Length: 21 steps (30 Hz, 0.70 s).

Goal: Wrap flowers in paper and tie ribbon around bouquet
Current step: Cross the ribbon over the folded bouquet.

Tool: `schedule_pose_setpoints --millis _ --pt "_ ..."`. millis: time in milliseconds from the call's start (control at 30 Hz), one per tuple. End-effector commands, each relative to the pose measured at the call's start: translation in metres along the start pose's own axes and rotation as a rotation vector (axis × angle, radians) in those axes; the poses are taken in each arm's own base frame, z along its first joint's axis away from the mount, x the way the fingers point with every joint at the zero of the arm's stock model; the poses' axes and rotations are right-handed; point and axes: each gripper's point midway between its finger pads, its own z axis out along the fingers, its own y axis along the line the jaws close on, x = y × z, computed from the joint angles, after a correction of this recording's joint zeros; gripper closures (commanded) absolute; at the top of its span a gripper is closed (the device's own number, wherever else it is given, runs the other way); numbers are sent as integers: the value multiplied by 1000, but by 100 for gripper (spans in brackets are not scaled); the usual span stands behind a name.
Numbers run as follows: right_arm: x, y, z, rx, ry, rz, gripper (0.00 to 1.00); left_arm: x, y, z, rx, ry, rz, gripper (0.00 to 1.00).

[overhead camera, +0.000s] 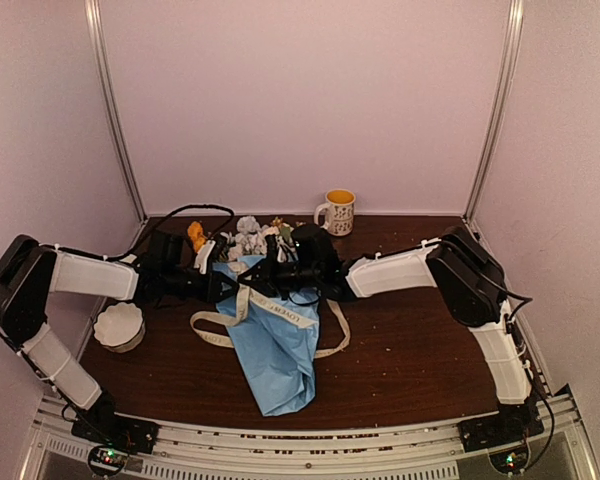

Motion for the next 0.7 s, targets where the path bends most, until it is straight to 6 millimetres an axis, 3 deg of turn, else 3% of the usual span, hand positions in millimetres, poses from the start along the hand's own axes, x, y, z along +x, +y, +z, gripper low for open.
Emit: schedule_pose_setpoints --millis 0,367,567,667 --pt "-2 12 2 -35 2 -20 93 -25 -12 -2 44 -86 63 99" --pt "-13 11 -7 2 -35 -25 87 -13 9 -15 -108 -82 35 100" --pt "-13 2 -5 28 -28 -17 100 -10 12 -19 -140 -62 41 100" --pt "-15 5 -9 23 -39 -22 100 -1 30 -25 -253 -23 13 100"
